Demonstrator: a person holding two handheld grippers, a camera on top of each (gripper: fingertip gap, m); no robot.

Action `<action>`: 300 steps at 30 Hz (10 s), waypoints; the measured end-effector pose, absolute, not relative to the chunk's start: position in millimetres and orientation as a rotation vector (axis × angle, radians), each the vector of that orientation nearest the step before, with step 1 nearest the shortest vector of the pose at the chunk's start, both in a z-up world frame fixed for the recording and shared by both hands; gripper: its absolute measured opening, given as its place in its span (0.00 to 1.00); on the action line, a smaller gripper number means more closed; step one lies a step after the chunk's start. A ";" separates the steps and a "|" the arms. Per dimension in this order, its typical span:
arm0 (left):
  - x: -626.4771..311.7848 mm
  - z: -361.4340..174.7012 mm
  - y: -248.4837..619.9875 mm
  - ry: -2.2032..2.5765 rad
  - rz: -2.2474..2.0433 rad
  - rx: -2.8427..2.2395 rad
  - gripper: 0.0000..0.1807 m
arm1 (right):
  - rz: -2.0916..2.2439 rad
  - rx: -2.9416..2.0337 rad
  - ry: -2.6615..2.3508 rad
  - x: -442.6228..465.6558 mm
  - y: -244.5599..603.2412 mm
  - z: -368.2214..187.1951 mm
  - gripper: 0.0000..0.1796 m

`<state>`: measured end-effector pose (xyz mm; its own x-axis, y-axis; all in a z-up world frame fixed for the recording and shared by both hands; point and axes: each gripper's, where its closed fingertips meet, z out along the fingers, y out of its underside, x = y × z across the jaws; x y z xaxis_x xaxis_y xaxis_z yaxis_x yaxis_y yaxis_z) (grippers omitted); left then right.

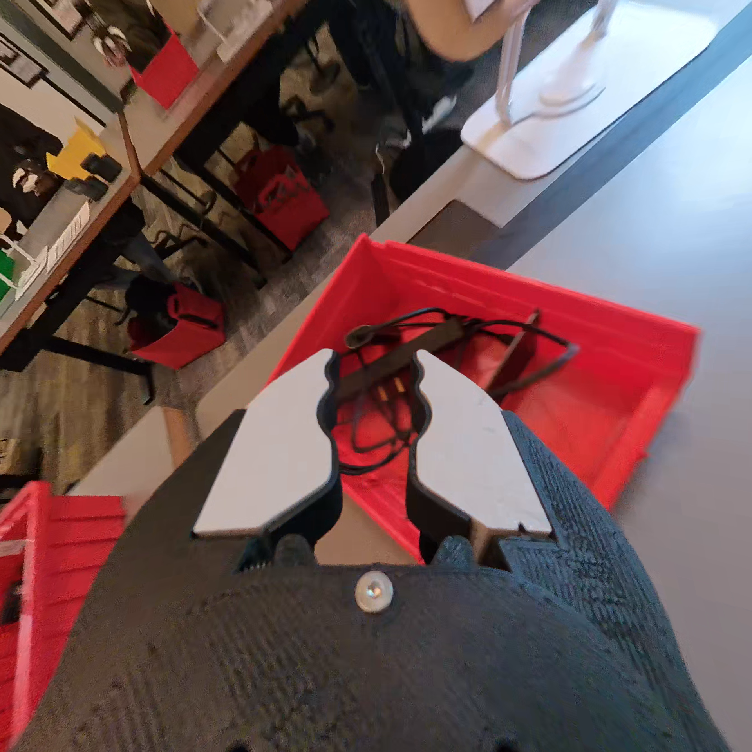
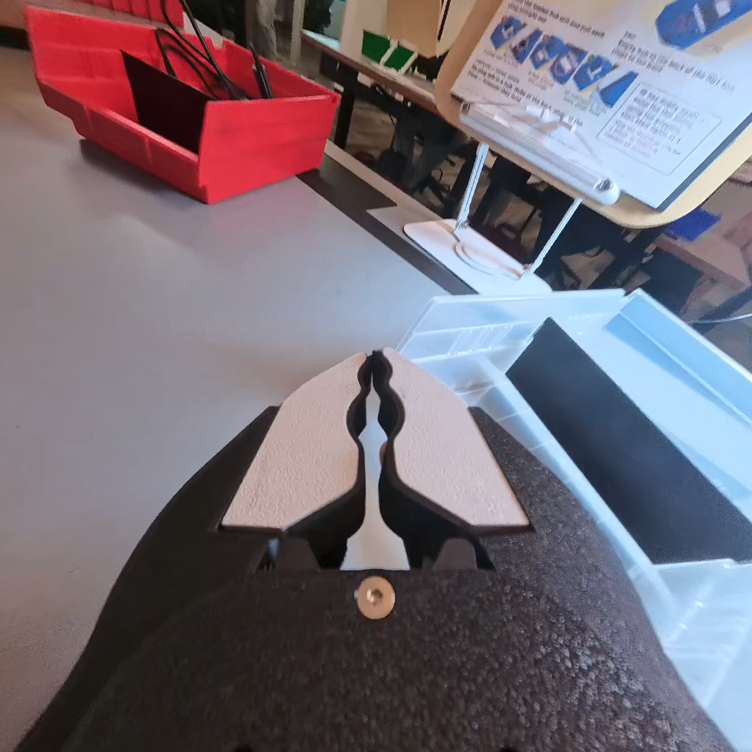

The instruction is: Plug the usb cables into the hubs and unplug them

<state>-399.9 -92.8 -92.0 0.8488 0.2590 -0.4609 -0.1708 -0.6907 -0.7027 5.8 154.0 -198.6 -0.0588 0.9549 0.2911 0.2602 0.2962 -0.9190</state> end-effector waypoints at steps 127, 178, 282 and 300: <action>-135.4 -62.9 -31.0 0.029 -0.193 -1.532 0.10 | 0.145 -0.664 -1.399 -33.0 176.5 -83.9 0.09; -124.4 -143.6 4.1 0.125 -0.149 -1.798 0.10 | -0.614 -1.825 -2.266 43.5 405.0 -228.5 0.04; -467.8 -247.0 -55.4 0.785 0.729 -3.121 0.27 | 1.186 -1.181 -1.544 40.2 110.3 -213.7 0.14; -434.0 -20.5 -43.1 0.312 0.876 -2.464 0.14 | 1.250 -1.127 -1.495 48.2 101.9 -195.7 0.11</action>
<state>-434.0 -43.1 -20.5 0.7666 -0.0459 -0.6405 -0.3692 -0.8476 -0.3811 48.2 101.9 -195.7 -0.2207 0.9733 0.0637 0.1101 0.0898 -0.9899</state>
